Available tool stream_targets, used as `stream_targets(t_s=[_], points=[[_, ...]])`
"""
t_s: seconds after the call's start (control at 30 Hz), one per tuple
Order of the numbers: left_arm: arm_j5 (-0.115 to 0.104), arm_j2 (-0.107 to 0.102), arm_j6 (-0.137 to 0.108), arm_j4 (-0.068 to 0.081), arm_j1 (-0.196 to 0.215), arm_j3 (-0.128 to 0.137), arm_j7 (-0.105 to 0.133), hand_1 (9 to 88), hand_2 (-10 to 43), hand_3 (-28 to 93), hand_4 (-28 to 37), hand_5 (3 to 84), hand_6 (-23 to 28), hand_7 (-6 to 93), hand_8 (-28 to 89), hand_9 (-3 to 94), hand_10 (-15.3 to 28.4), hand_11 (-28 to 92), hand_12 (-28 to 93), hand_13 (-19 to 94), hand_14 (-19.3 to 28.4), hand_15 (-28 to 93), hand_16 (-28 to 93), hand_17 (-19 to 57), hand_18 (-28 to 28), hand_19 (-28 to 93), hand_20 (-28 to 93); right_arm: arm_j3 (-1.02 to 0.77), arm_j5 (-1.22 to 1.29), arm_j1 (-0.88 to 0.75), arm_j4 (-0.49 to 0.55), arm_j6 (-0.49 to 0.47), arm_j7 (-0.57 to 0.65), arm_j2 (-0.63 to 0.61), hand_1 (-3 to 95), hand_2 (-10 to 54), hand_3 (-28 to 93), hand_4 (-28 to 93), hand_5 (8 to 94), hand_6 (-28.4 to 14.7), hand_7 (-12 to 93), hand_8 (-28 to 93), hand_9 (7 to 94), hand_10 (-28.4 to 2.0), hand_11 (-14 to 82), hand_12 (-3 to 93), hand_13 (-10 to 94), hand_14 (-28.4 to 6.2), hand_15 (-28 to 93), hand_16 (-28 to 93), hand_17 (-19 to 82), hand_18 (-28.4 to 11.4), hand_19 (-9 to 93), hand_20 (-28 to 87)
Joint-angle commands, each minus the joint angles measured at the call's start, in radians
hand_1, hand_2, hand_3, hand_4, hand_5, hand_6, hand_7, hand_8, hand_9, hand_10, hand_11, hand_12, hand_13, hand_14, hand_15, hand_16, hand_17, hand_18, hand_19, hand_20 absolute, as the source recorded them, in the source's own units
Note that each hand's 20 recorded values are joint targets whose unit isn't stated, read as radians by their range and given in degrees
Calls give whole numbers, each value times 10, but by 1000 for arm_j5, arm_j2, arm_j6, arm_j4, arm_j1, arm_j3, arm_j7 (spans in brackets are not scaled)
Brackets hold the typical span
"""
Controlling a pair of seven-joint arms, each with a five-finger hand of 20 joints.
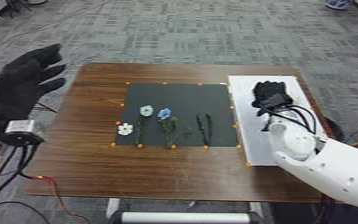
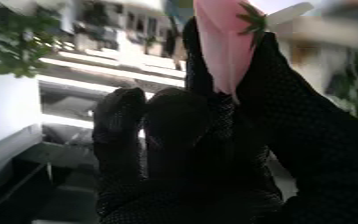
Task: Arrange flowers
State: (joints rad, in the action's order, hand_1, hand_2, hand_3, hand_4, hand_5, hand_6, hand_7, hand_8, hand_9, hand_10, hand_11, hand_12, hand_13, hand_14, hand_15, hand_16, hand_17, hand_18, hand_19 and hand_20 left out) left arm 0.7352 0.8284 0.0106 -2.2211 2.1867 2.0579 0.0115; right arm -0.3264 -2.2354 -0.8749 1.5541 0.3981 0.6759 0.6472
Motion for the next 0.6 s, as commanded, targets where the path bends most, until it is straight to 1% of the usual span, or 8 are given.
stream_targets(t_s=[0.03, 0.13, 0.2, 0.23, 0.27, 0.37, 0.43, 0.6], points=[[-2, 94, -27, -47, 168, 58, -7, 245, -39, 714, -253, 248, 20, 198, -88, 173, 96, 151, 189, 63, 126, 386, -34, -136, 203, 396, 94, 41, -32, 101, 139, 112, -71, 56, 476, -95, 898, -241, 763, 20, 454, -44, 880, -33, 216, 488, 740, -26, 739, 352, 324, -200, 825, 539], [0, 108, -31, -51, 185, 65, -3, 246, -40, 713, -253, 248, 21, 197, -88, 172, 96, 149, 190, 62, 127, 385, -33, -137, 203, 396, 95, 81, -18, 150, 134, 113, -111, 136, 479, -95, 897, -247, 764, 20, 453, -47, 880, -31, 214, 485, 739, -28, 741, 356, 324, -200, 825, 541], [-5, 116, -40, -50, 188, 59, -1, 246, -40, 712, -254, 248, 21, 196, -86, 172, 96, 148, 190, 61, 127, 385, -32, -137, 203, 396, 95, 121, -8, 190, 110, 118, -127, 198, 485, -95, 892, -259, 765, 22, 450, -53, 881, -30, 210, 480, 737, -33, 756, 354, 323, -200, 824, 543], [-6, 118, -42, -51, 193, 59, 3, 246, -40, 711, -253, 248, 21, 195, -86, 171, 96, 147, 191, 61, 127, 385, -32, -137, 203, 396, 95, 141, 3, 210, 101, 121, -135, 226, 487, -95, 891, -264, 767, 22, 447, -57, 882, -29, 206, 476, 736, -35, 764, 351, 323, -200, 824, 544], [-3, 120, -41, -51, 192, 57, 0, 246, -40, 711, -253, 248, 22, 195, -86, 170, 96, 147, 191, 60, 128, 386, -32, -137, 203, 396, 95, 170, 5, 235, 88, 131, -134, 252, 489, -95, 890, -269, 767, 24, 446, -59, 883, -28, 201, 472, 736, -36, 772, 345, 323, -200, 824, 545], [-4, 115, -44, -48, 182, 46, 4, 247, -39, 709, -252, 248, 23, 193, -85, 168, 98, 147, 193, 59, 128, 387, -31, -138, 203, 396, 96, 246, 14, 290, 61, 133, -125, 309, 493, -95, 886, -277, 770, 30, 441, -70, 888, -24, 189, 464, 735, -39, 788, 326, 323, -199, 823, 546], [0, 109, -46, -46, 173, 40, 7, 248, -38, 706, -252, 248, 24, 191, -84, 167, 98, 147, 194, 59, 128, 387, -31, -138, 203, 396, 97, 285, 20, 312, 54, 120, -124, 331, 494, -95, 884, -279, 770, 31, 440, -74, 890, -22, 184, 461, 735, -39, 791, 319, 323, -199, 824, 546], [-3, 99, -47, -37, 149, 29, -2, 250, -37, 705, -248, 250, 28, 187, -81, 166, 103, 147, 195, 56, 131, 391, -32, -138, 203, 395, 97, 331, 5, 307, 37, 69, -135, 348, 495, -95, 878, -282, 763, 37, 447, -80, 892, -19, 178, 458, 733, -38, 802, 304, 322, -199, 825, 547]])
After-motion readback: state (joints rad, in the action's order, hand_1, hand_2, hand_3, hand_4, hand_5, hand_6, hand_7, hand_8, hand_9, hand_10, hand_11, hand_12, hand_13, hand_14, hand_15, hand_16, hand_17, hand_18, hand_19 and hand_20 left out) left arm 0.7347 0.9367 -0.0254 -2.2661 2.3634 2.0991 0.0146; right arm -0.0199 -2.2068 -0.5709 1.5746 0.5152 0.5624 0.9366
